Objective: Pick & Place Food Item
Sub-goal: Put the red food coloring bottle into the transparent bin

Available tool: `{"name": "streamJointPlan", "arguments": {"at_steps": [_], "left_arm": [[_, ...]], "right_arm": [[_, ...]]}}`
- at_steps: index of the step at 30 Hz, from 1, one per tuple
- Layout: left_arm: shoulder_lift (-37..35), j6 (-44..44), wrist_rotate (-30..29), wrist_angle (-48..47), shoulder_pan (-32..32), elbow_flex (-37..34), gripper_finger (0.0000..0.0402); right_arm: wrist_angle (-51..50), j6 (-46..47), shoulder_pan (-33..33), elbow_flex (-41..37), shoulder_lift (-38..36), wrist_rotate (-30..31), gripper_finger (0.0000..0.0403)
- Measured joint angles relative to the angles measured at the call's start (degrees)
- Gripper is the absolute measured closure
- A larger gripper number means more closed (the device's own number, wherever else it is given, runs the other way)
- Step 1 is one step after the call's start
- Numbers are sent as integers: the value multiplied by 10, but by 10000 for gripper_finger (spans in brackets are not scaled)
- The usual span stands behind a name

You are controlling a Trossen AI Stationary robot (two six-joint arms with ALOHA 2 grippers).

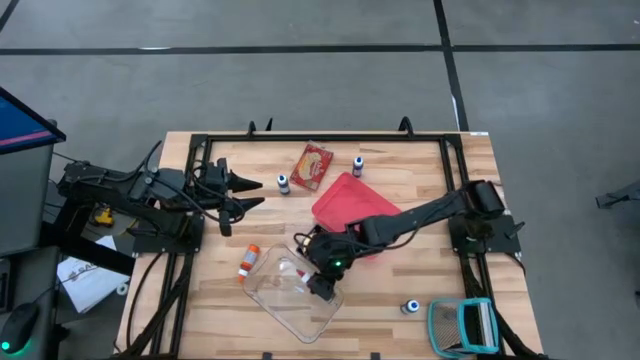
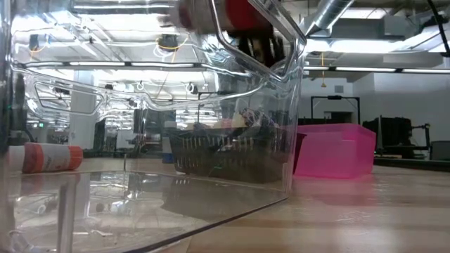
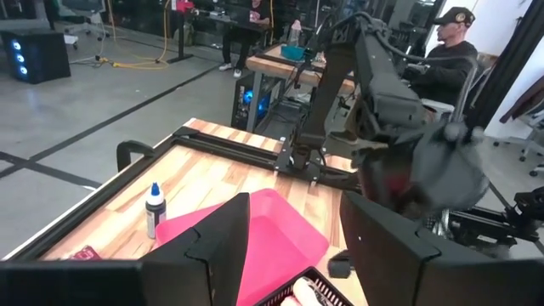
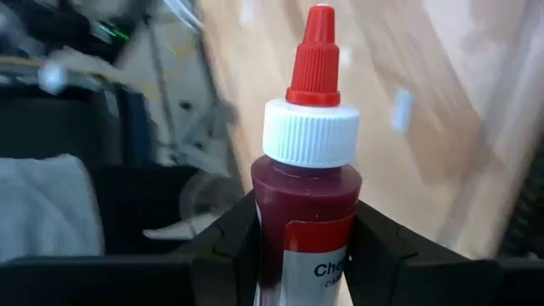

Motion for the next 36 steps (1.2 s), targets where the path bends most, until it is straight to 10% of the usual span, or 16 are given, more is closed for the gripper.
{"name": "streamJointPlan", "arguments": {"at_steps": [36], "left_arm": [[0, 0, 1, -4, -1, 0, 221]], "right_arm": [[-30, 9, 11, 20, 6, -19, 208]]}}
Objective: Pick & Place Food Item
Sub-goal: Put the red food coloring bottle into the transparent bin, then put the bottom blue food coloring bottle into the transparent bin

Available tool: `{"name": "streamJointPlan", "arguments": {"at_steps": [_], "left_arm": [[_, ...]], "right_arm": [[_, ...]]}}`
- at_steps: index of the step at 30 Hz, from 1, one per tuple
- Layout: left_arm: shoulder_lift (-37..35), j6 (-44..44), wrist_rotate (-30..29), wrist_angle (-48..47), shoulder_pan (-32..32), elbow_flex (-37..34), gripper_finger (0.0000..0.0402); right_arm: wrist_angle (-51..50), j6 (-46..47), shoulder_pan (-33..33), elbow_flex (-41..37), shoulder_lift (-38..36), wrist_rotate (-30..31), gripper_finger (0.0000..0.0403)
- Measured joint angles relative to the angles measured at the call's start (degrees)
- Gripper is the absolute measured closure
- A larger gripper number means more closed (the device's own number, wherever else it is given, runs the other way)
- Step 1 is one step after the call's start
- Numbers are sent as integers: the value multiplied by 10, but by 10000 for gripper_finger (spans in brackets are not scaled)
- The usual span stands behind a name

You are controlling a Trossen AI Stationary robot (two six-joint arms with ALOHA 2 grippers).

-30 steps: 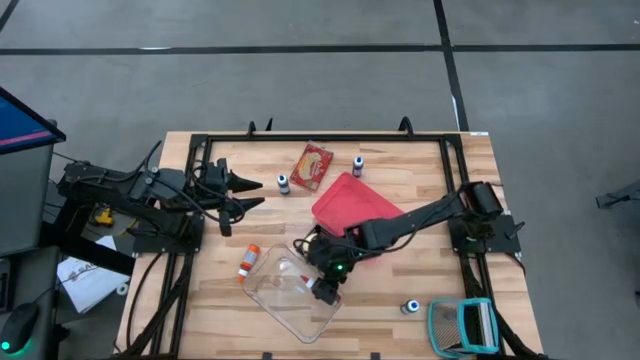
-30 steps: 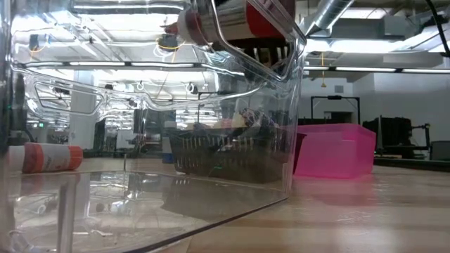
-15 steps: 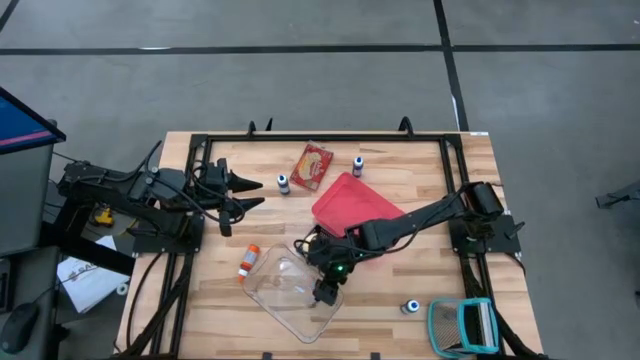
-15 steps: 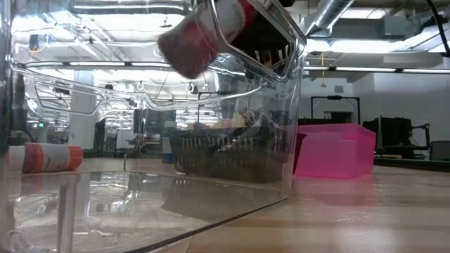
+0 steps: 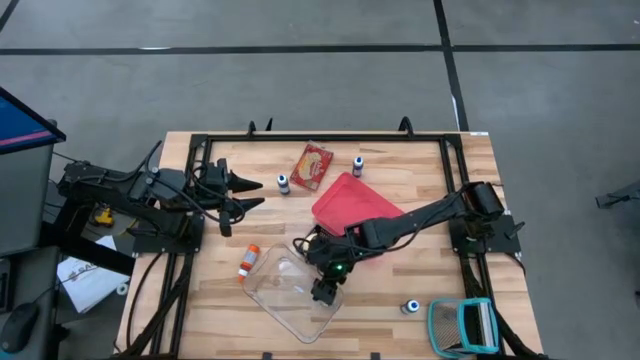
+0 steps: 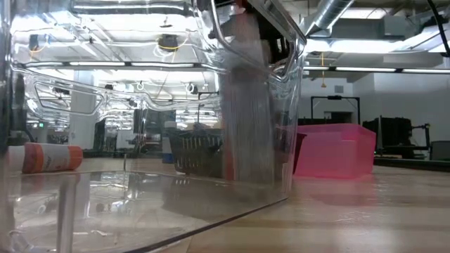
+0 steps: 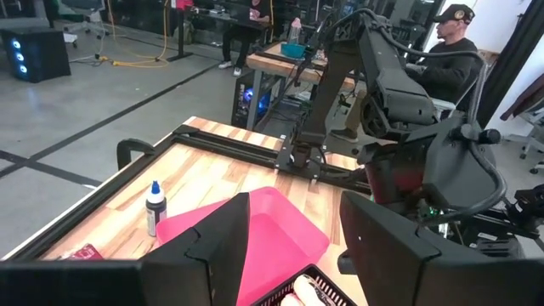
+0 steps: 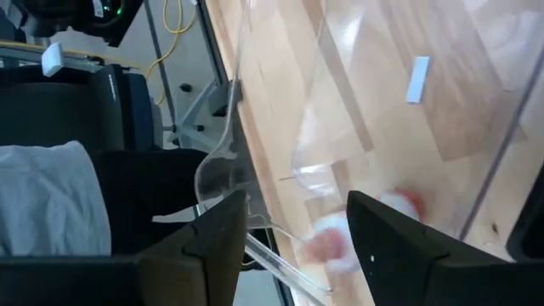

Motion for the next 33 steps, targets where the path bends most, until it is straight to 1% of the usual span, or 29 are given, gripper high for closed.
{"name": "streamJointPlan", "arguments": {"at_steps": [7, 10, 13, 17, 19, 24, 27, 29, 33], "left_arm": [[0, 0, 2, -14, 0, 0, 221], [0, 0, 2, -14, 0, 0, 221], [0, 1, 1, -14, 0, 0, 221], [0, 3, 1, -19, 0, 0, 221], [0, 3, 0, -21, 0, 0, 221], [0, 4, 0, -21, 0, 0, 221], [0, 5, 0, -22, 0, 0, 221], [0, 6, 0, -22, 0, 0, 221], [0, 6, 0, -22, 0, 0, 221]], "right_arm": [[-22, 11, 3, 0, 0, -1, 202], [-30, 24, 6, 0, -14, 1, 202], [-55, 36, 12, 0, -41, 19, 204], [-142, 44, 24, 0, -85, 63, 208], [-214, 51, 37, 0, -105, 85, 209], [-375, 104, 94, 0, -131, 108, 206], [-437, 146, 135, -2, -130, 137, 200], [-446, 179, 154, -15, -127, 154, 195], [-431, 246, 172, -62, -125, 155, 178]]}}
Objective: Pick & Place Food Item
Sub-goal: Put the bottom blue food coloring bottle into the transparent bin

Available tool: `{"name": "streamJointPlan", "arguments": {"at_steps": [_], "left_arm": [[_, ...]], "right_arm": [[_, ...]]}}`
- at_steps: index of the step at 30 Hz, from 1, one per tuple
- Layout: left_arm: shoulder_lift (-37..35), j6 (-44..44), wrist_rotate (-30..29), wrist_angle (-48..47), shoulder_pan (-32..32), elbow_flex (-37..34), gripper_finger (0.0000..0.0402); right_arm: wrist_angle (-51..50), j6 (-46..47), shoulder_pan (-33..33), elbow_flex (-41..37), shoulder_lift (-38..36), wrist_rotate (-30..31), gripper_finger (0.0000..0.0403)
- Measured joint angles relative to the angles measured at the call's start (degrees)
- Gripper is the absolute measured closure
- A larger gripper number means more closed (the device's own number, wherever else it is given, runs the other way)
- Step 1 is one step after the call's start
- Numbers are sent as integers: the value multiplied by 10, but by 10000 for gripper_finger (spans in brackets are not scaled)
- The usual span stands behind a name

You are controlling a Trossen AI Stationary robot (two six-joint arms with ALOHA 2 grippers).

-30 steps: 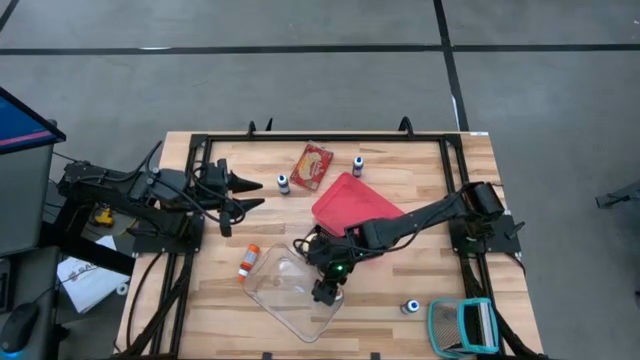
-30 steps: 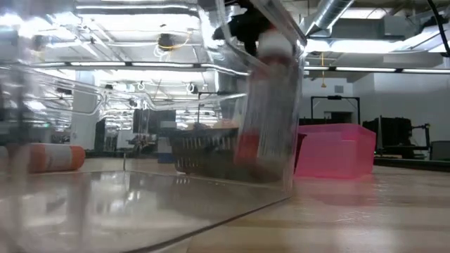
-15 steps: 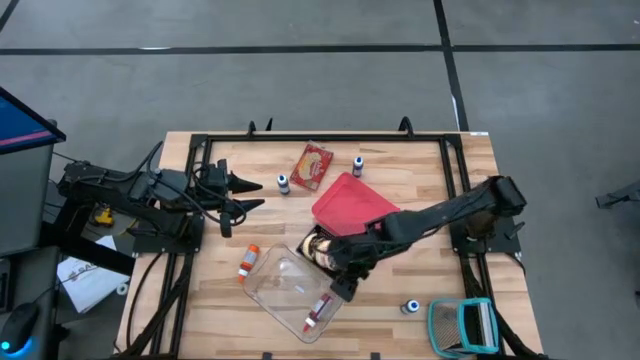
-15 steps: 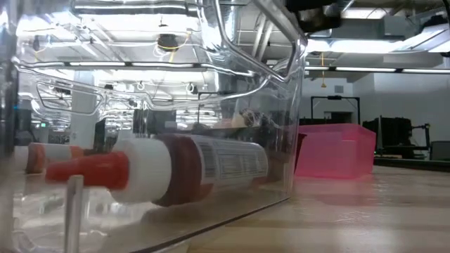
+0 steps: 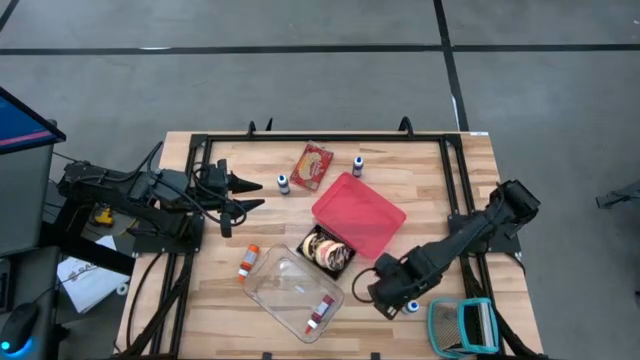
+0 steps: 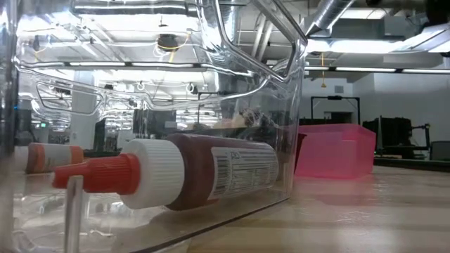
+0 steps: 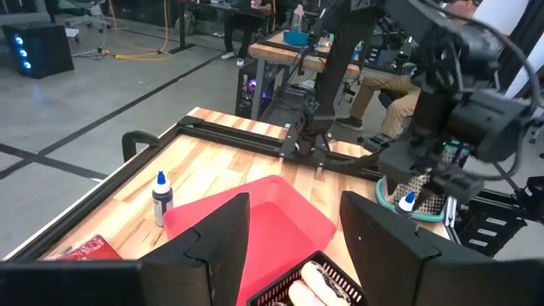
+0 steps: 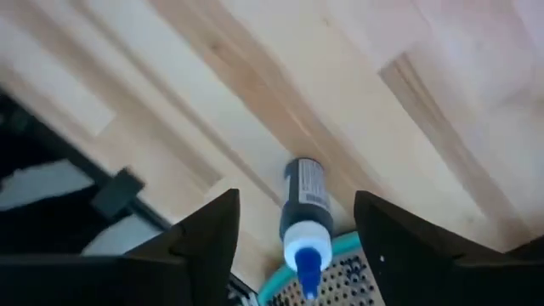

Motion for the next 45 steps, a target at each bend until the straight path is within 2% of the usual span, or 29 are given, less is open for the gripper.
{"name": "streamJointPlan", "arguments": {"at_steps": [5, 14, 32, 37, 45], "left_arm": [[0, -1, 5, 12, 0, 0, 221], [0, -1, 16, 55, 0, 0, 221], [0, -6, 15, 65, 0, 0, 221], [0, -6, 15, 65, 0, 0, 221], [0, -6, 15, 65, 0, 0, 221]], "right_arm": [[28, 45, 16, -48, 0, -9, 158], [39, 70, 39, -85, 0, -37, 157], [71, 105, 74, -92, 0, -48, 159], [72, 105, 75, -92, 0, -44, 184], [89, 110, 75, -106, -1, -47, 255]]}}
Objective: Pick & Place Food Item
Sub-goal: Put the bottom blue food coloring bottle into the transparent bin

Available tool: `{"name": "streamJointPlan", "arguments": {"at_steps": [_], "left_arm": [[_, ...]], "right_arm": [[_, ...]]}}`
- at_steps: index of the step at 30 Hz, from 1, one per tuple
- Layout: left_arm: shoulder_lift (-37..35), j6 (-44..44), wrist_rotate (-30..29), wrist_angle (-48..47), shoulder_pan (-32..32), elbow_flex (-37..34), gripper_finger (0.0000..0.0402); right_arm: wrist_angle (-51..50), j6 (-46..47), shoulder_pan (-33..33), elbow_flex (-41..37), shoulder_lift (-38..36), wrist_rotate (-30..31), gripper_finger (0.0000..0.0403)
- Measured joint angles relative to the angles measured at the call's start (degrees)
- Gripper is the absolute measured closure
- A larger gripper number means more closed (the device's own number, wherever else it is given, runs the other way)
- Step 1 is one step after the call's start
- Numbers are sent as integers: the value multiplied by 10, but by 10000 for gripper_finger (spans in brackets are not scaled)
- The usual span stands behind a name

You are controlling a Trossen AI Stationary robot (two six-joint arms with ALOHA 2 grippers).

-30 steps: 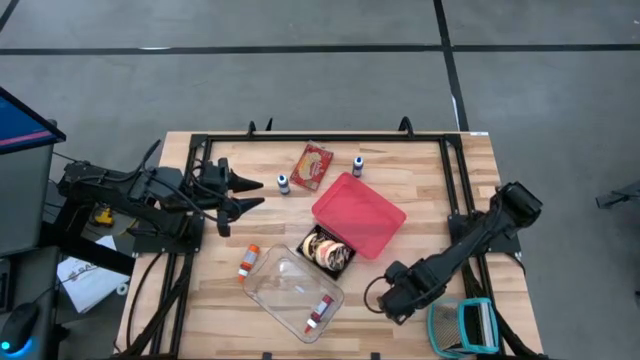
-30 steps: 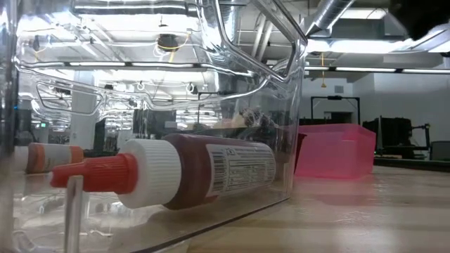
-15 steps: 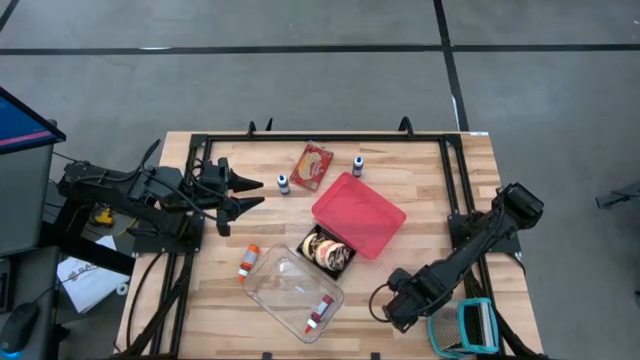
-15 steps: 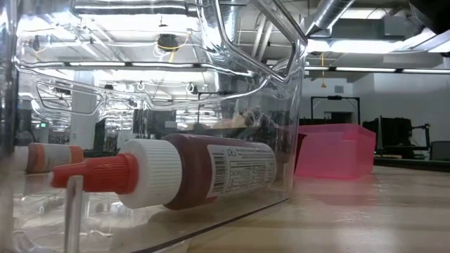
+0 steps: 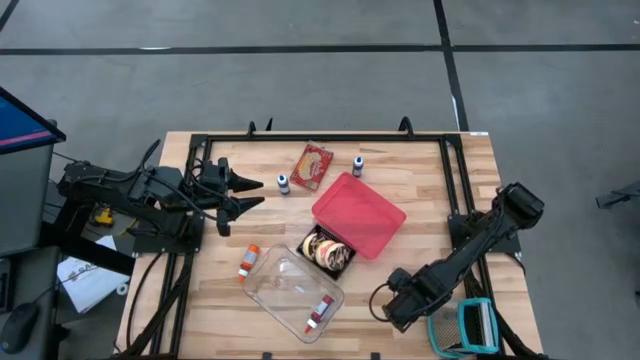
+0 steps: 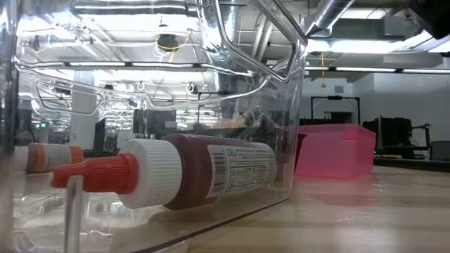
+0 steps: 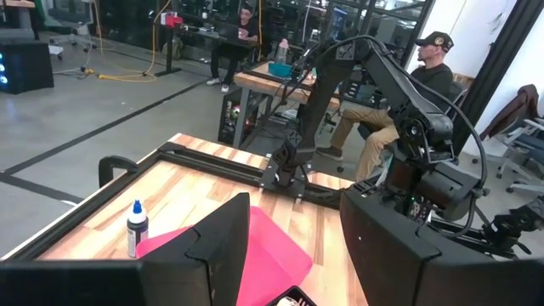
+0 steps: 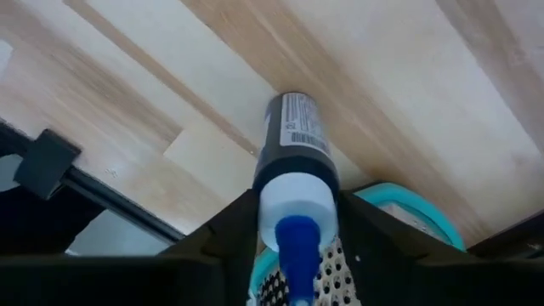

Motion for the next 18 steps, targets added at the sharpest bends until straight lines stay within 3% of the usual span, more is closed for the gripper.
{"name": "streamJointPlan", "arguments": {"at_steps": [4, 8, 18], "left_arm": [[0, 0, 0, 0, 0, 0, 221], [0, 0, 0, 0, 0, 0, 221], [0, 0, 0, -1, 0, 0, 221]], "right_arm": [[14, 2, 0, -9, -3, -5, 292], [9, -2, -4, -2, -4, 11, 297], [-14, -60, -67, 88, -63, 134, 295]]}}
